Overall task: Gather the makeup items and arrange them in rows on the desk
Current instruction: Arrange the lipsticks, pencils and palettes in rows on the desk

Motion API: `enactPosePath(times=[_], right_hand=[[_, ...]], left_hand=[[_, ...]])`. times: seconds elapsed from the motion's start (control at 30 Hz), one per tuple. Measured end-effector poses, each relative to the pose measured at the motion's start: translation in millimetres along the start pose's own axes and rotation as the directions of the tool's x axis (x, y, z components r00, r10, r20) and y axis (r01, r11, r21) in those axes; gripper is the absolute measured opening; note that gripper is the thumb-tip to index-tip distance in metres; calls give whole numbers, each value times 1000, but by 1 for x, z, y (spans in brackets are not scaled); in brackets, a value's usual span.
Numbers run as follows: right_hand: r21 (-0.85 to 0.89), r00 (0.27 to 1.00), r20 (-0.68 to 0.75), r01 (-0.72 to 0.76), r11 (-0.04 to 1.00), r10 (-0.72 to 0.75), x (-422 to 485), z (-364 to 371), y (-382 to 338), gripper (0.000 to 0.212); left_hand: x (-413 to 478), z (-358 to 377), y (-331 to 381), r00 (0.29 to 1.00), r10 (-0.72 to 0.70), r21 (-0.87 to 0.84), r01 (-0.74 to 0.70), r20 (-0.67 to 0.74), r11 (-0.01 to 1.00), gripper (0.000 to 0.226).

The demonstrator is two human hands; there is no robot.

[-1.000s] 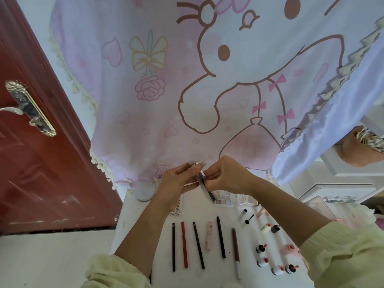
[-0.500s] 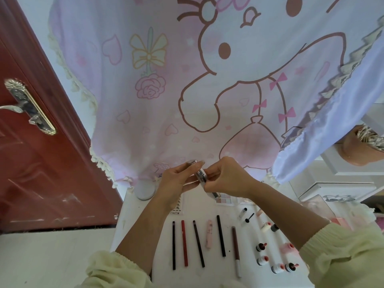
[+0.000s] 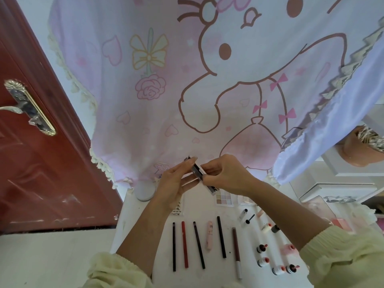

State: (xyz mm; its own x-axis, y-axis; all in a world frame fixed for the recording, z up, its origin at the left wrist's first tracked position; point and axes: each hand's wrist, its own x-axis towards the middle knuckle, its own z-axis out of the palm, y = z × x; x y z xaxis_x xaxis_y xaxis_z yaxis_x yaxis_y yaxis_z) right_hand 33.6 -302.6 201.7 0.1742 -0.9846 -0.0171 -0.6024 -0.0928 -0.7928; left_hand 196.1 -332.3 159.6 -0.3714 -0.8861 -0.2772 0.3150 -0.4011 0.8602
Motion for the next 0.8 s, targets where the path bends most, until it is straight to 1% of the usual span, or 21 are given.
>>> enactPosePath(times=[0.13, 0.23, 0.37, 0.43, 0.53, 0.67, 0.73, 0.8], right_hand=[[86, 999, 41, -28, 996, 25, 1, -7, 4, 18], [145, 997, 38, -78, 986, 73, 4, -9, 9, 17], [175, 991, -30, -125, 977, 132, 11, -10, 20, 17], [134, 984, -69, -155, 979, 165, 15, -10, 25, 16], [90, 971, -107, -206, 974, 215, 20, -7, 31, 18], [117, 921, -200, -316, 941, 334, 29, 2, 55, 28], [132, 881, -251, -379, 916, 401, 32, 11, 70, 31], [97, 842, -289, -447, 889, 455, 35, 23, 82, 36]], left_hand=[[4, -4, 0, 999, -34, -62, 35, 22, 997, 33], [8, -9, -3, 998, -53, -122, 56, 28, 991, 29], [13, -14, -9, 995, -102, -211, 104, 17, 972, 41], [17, -15, -12, 988, -151, -251, 149, 10, 957, 48], [26, -15, -18, 979, -205, -254, 197, -4, 947, 55], [48, -16, -34, 946, -314, -261, 283, -85, 923, 54], [58, -17, -45, 921, -369, -229, 336, -122, 914, 53], [64, -18, -54, 913, -383, -168, 360, -138, 918, 48]])
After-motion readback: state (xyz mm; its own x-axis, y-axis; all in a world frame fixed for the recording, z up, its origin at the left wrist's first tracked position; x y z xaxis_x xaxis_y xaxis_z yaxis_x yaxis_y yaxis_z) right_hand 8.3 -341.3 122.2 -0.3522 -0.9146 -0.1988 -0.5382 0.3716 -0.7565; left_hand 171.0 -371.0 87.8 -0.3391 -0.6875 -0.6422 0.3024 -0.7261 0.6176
